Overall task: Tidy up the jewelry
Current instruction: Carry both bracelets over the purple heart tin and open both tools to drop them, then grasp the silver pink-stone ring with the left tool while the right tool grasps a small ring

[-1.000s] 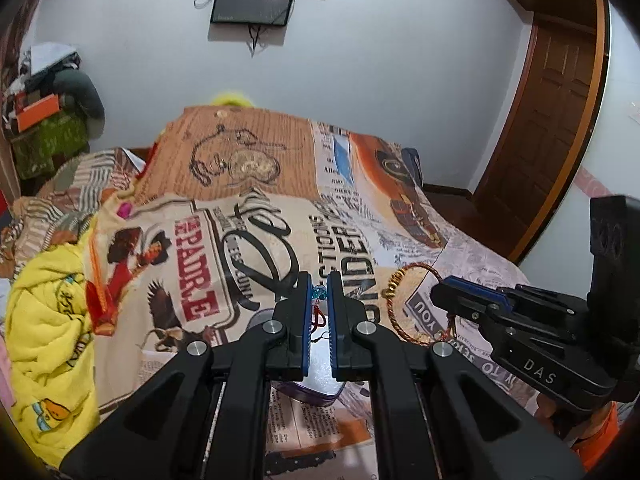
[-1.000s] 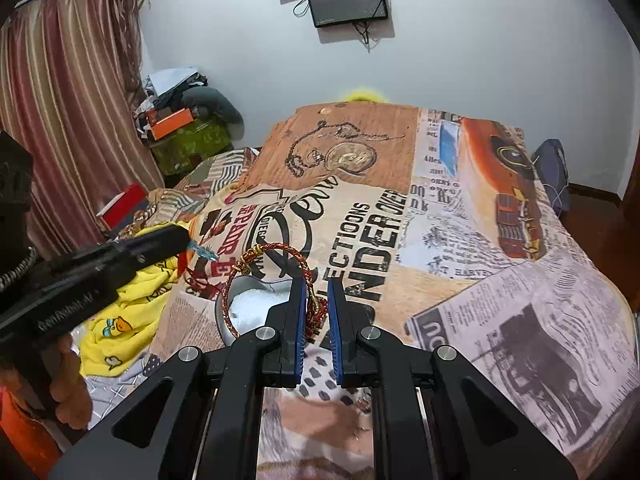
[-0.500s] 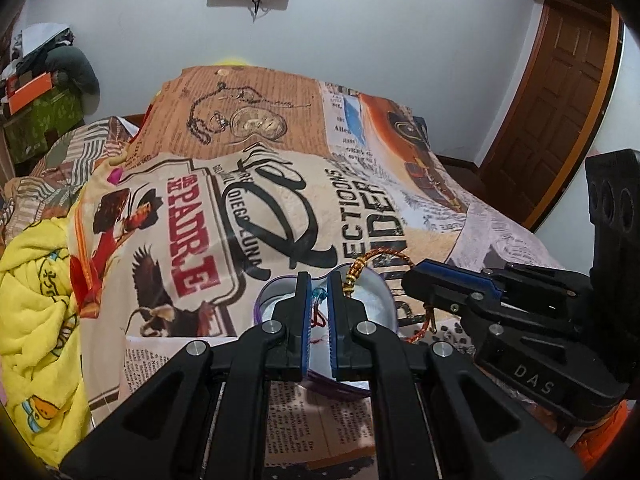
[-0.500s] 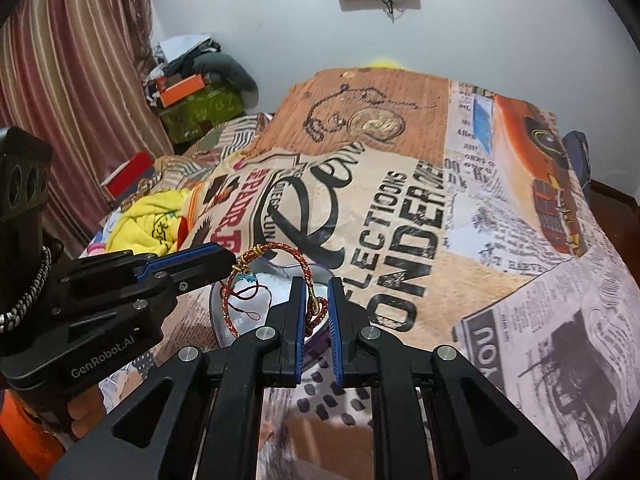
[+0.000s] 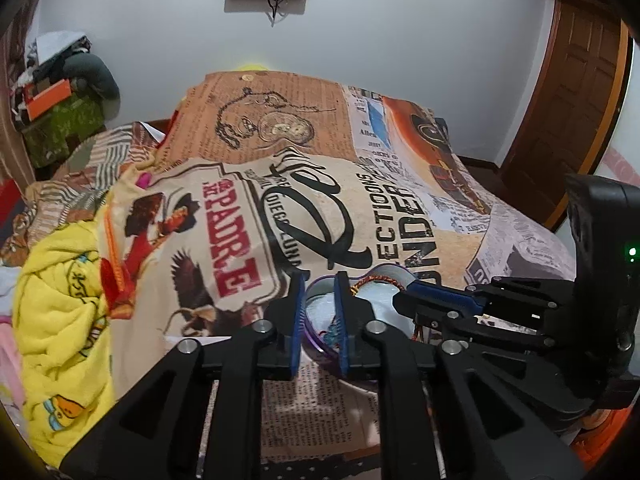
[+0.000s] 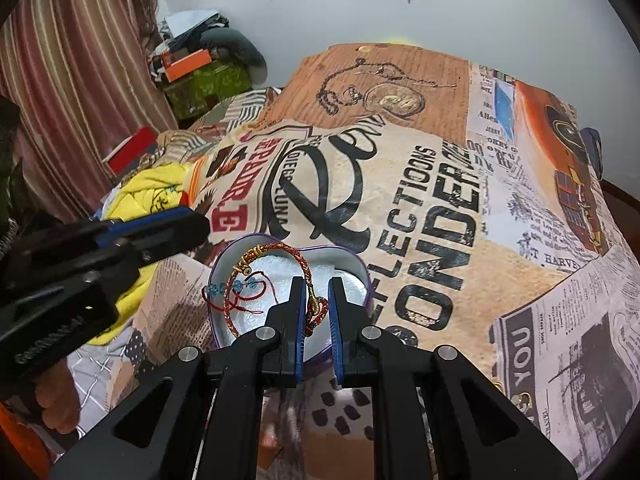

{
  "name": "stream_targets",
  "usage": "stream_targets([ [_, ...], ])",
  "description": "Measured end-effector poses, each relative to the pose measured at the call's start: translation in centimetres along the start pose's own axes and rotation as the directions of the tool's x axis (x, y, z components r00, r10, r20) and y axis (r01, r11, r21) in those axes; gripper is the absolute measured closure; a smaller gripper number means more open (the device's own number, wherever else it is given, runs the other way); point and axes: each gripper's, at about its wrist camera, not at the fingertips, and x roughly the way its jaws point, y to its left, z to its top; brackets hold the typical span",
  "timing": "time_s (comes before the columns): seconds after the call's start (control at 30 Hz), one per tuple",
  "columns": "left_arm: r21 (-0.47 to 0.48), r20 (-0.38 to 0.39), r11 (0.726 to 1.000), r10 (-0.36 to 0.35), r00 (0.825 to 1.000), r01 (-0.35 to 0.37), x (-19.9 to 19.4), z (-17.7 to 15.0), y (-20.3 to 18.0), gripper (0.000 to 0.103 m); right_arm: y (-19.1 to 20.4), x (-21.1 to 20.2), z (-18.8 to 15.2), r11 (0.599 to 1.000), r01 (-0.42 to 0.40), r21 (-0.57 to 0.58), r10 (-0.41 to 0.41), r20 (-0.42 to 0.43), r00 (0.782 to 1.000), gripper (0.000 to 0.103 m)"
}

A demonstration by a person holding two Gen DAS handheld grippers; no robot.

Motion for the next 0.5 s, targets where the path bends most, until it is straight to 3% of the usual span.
stream_targets([
  [0.13, 0.024, 0.016, 0.999, 0.043, 0.999, -0.044, -0.7, -0.2, -0.2, 0.075, 0.6, 0.0, -0.1, 1.000, 0.008, -0.022, -0.008, -0.014, 1.000, 0.093],
  [0.5, 0.008, 0.033, 0.999, 0.049, 0.998, -0.049, -3.1, -0.3, -0.7, 0.063, 0.0, -3.2, 0.0, 0.999, 0.034, -0.001, -0.034, 0.007, 0.999, 0.082],
])
